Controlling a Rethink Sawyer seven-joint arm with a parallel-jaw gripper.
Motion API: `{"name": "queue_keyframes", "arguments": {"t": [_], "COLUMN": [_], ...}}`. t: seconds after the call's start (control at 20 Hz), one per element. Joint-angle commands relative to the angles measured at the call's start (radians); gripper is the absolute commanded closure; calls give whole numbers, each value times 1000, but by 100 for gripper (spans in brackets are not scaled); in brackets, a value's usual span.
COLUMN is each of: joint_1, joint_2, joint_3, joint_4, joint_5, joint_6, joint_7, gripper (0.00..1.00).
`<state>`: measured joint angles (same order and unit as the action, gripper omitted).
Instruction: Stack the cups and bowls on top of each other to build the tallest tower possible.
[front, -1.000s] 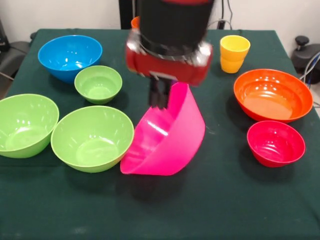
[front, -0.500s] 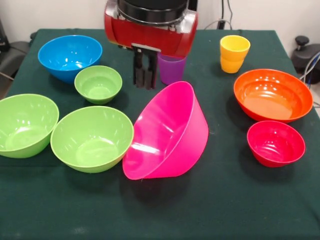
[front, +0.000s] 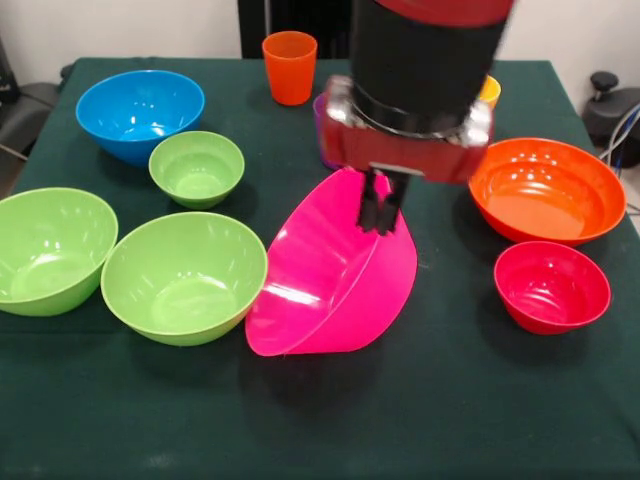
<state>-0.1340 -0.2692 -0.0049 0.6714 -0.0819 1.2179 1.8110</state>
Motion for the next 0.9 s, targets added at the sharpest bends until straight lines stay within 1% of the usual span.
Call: {"name": "queue_keyframes", "arguments": {"t": [0.05,0.2,0.3,0.35,0.4,0.55,0.75,0.85,0.9], "joint_1": [42,42,42,41,40,40,52,62,67], "joint_2": [132,154,156,149,152,128,139,126,132], "joint_3": [89,85,79,76,77,73,65,62,63], "joint_4": [-95,-134,-142,-127,-133,-92,-112,-81,-90], "joint_5": [-23,-16,-11,-7,-4,10,13,18,20], "joint_6": [-21,-8,-6,-15,-13,-26,-23,-41,-39], "joint_7": [28,23,20,19,16,14,41,61,72], "gripper": [100,100,100,100,100,100,100,100,100]}}
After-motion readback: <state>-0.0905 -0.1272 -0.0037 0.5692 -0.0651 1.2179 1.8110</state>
